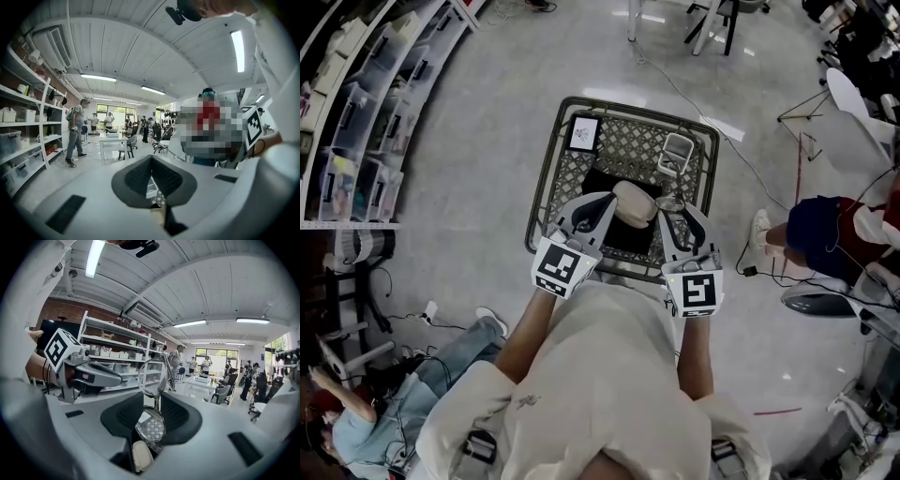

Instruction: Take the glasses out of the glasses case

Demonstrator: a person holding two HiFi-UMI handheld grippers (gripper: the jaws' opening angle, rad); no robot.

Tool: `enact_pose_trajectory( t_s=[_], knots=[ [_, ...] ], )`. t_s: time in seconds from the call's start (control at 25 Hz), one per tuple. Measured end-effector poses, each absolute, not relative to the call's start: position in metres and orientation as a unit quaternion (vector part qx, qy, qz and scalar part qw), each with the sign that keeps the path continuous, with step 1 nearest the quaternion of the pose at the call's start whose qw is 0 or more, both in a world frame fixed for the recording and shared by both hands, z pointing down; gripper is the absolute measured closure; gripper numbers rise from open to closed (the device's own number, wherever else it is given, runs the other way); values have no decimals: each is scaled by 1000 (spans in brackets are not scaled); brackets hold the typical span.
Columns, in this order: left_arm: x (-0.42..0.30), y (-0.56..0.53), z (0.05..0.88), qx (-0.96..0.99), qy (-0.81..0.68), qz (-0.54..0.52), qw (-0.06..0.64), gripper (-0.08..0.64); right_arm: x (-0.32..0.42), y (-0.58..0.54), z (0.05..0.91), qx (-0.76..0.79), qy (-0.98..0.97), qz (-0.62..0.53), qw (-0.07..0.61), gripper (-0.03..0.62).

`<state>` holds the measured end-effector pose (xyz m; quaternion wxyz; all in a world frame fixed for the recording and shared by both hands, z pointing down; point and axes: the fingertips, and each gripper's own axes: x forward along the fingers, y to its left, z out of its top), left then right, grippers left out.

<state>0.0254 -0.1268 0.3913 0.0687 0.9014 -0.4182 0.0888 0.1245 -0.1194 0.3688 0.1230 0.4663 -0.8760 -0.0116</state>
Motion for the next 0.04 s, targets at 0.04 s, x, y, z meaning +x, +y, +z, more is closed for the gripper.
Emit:
enact_pose_trajectory(
  t_s=[0.04],
  knots=[
    [25, -127, 391, 901, -419, 88, 68, 551, 124, -119, 368, 465, -876, -12, 124, 471]
  ],
)
